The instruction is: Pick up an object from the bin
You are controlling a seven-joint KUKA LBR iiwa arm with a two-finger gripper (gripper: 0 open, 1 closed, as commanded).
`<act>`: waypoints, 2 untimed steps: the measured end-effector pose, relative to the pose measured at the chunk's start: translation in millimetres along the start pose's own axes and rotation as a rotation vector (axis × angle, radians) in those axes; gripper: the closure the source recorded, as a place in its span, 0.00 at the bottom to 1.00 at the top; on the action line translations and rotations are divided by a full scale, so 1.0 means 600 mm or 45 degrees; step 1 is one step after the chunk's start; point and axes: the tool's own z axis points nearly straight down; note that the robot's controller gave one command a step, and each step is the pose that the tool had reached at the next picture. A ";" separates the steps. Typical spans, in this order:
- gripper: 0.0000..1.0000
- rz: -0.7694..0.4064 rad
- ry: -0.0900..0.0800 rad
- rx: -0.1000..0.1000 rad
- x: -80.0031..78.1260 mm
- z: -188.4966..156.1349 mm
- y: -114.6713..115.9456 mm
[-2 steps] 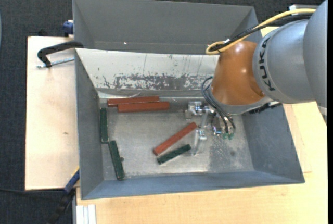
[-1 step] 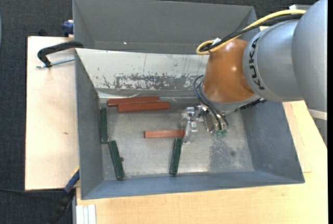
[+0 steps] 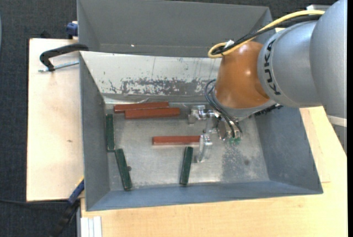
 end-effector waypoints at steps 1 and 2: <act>1.00 -0.001 0.001 0.000 0.000 0.000 0.000; 1.00 -0.001 0.001 0.000 0.000 0.000 0.000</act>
Offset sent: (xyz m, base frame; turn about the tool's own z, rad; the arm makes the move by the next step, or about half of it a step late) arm 0.0000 0.0000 0.0000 0.0000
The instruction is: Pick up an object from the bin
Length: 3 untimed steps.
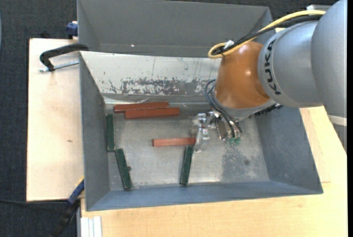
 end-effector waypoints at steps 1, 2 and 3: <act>1.00 0.083 0.000 0.000 0.015 -0.207 -0.040; 1.00 0.083 0.001 0.000 0.015 -0.207 -0.040; 1.00 -0.355 -0.004 0.002 0.029 -0.362 -0.129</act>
Offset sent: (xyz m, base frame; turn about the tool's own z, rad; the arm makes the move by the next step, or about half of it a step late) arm 0.0000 0.0000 0.0000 0.0000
